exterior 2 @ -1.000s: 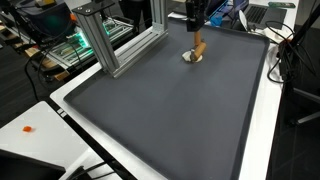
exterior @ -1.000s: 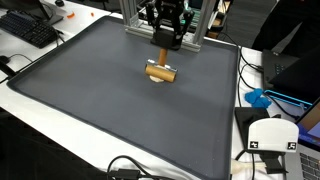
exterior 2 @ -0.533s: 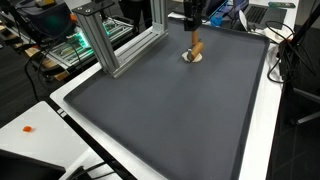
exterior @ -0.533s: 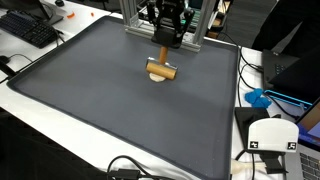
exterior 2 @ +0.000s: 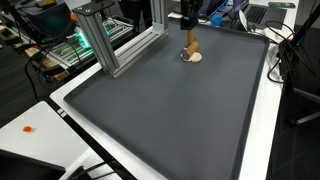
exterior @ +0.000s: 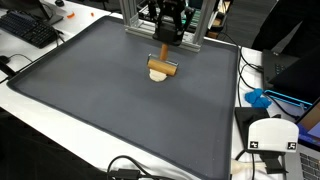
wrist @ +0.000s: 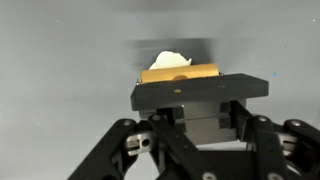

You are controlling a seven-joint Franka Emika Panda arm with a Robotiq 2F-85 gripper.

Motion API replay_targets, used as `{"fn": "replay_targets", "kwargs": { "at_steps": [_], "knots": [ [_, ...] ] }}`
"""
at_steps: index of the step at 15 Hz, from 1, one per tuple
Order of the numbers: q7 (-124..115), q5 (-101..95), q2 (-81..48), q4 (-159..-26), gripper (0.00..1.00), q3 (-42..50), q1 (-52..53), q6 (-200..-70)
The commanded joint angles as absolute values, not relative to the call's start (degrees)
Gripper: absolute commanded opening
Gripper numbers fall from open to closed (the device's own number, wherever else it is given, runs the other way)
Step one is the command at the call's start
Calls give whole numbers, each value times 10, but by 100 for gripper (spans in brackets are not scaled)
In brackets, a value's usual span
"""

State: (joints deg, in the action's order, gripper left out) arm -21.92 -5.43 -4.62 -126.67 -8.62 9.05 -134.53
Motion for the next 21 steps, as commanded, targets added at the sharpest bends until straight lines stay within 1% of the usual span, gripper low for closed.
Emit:
{"fn": "replay_targets", "kwargs": {
  "at_steps": [1, 21],
  "knots": [
    [-209, -47, -37, -1281, 35, -82, 92, -1314],
    [-212, -54, -30, -1261, 35, -83, 92, -1263]
  ]
}}
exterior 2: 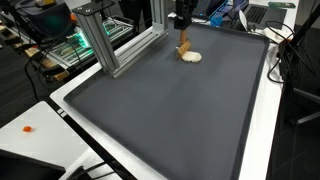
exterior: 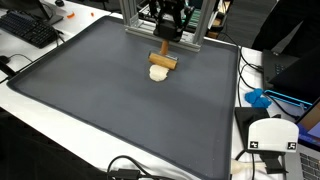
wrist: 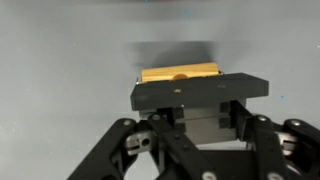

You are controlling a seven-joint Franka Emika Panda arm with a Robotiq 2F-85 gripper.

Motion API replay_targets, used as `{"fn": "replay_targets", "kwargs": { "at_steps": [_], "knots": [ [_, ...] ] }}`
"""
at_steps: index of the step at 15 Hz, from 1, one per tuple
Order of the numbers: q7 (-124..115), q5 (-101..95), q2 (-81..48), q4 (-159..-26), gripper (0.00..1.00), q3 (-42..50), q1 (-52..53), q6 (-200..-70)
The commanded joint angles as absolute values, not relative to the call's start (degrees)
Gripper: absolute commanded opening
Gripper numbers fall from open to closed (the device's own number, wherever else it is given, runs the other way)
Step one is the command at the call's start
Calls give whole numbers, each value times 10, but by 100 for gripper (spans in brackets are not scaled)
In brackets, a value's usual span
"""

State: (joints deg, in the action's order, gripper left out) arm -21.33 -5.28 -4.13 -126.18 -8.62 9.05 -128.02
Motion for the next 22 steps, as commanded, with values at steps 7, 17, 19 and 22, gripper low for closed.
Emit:
{"fn": "replay_targets", "kwargs": {
  "at_steps": [7, 17, 19, 22],
  "knots": [
    [-217, -60, -17, -1240, 35, -81, 91, -1261],
    [-244, -65, 0, -1180, 35, -81, 88, -1212],
    [-245, -58, 8, -1172, 35, -82, 88, -1191],
    [-233, -49, 35, -1171, 35, -84, 88, -1155]
  ]
}}
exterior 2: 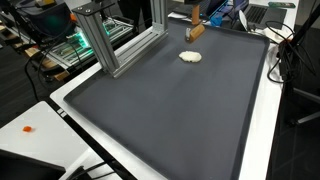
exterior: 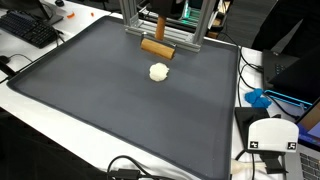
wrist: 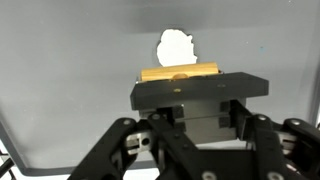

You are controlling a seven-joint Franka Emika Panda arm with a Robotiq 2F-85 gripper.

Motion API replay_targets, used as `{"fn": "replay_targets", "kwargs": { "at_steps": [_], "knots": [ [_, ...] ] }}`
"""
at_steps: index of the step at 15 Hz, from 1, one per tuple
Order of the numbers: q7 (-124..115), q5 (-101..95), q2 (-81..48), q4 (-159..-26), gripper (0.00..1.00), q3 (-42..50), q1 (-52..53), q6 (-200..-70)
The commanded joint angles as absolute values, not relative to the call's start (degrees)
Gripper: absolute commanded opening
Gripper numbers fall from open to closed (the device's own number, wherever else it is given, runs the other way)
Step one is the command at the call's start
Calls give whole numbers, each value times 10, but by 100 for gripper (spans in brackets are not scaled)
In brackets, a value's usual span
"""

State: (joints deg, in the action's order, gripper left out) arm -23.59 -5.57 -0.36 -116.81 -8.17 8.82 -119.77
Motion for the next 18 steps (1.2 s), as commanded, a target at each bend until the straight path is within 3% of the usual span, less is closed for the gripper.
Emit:
{"fn": "replay_targets", "kwargs": {
  "at_steps": [1, 18],
  "knots": [
    [-231, -43, 49, -1176, 35, -84, 87, -1148],
    [-186, 49, 276, -1305, 35, -82, 74, -1040]
  ]
}}
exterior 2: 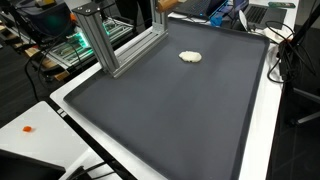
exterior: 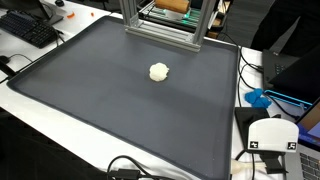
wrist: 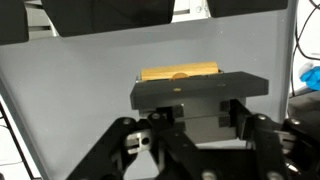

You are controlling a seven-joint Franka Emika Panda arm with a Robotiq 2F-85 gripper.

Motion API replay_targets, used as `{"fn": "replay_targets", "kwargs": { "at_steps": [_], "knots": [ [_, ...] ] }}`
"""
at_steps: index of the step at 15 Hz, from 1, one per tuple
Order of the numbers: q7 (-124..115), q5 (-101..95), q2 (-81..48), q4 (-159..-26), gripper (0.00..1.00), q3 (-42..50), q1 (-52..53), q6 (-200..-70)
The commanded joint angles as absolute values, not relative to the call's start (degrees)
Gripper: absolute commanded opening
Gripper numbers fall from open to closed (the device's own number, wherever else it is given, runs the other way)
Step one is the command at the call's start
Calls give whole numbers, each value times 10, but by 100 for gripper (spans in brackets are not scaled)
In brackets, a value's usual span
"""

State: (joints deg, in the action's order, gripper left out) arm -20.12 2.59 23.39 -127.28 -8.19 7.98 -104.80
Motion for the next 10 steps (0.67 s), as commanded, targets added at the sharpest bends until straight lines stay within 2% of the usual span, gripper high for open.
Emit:
{"fn": "replay_targets", "kwargs": {
  "at_steps": [1, 10],
  "knots": [
    [-185, 53, 282, -1313, 35, -82, 73, -1043],
    [-171, 74, 306, -1356, 35, -84, 75, -1053]
  ]
}}
